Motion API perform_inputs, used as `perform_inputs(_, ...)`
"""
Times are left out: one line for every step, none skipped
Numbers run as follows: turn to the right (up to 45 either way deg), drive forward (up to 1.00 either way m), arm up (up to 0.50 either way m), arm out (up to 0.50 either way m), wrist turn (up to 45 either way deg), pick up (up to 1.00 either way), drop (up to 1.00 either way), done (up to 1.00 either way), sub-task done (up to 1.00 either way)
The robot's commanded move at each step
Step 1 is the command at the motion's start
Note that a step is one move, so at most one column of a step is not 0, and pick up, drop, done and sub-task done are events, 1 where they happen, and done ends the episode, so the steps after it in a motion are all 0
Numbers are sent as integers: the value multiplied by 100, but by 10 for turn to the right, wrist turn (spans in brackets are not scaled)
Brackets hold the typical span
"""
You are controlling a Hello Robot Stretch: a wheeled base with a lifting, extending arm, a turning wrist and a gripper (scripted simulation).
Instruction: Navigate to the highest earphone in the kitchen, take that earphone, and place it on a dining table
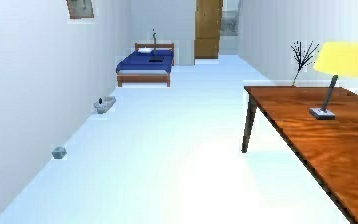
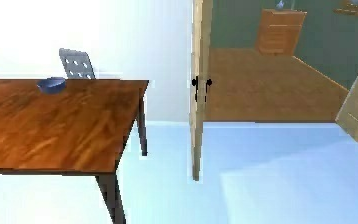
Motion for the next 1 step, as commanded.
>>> perform_inputs(0,100,0,0,0,0,0,0,0)
